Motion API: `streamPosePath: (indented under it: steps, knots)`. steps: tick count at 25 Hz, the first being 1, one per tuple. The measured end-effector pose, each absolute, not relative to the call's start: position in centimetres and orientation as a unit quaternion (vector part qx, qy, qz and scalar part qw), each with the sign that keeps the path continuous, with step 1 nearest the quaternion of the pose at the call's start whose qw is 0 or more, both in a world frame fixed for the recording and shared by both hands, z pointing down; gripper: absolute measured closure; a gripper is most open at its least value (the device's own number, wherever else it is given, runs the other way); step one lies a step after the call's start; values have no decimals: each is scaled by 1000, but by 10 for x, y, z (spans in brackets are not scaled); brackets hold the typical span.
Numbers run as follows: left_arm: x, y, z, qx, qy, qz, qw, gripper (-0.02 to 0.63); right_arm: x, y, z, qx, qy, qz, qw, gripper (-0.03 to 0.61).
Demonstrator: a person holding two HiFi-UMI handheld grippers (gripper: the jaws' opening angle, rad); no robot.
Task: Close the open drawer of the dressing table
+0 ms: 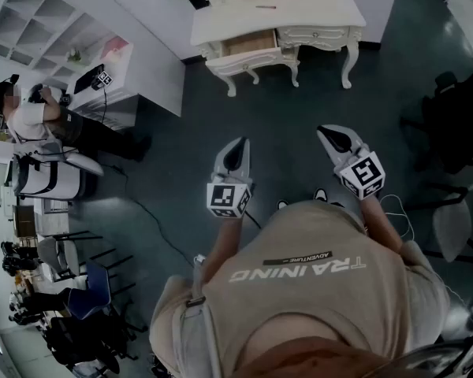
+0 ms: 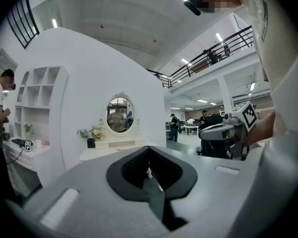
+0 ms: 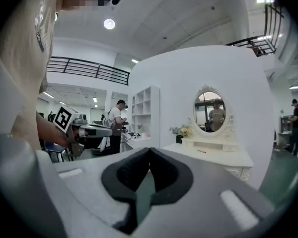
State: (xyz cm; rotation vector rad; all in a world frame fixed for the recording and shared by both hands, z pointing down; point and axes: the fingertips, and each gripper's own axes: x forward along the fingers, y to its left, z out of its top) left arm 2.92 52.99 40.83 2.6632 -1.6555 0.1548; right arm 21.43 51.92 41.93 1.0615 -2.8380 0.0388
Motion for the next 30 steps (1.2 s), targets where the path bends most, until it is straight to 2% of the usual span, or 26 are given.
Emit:
streamPosePath:
  steps: [15, 22, 26, 30]
  knots:
    - [78, 516, 463, 827, -553, 67, 73, 607, 261, 480, 467, 323, -941, 44, 94, 581]
    - [72, 503, 490, 796, -590, 80, 108, 607, 240, 444, 500, 281, -954, 69, 84, 581]
    - [78, 498, 502, 790, -595, 88, 123, 607, 239, 439, 514, 264, -957, 66, 102, 581]
    - [69, 466, 502, 790, -597, 85, 113, 607, 235, 411, 523, 265, -956, 75, 98, 581]
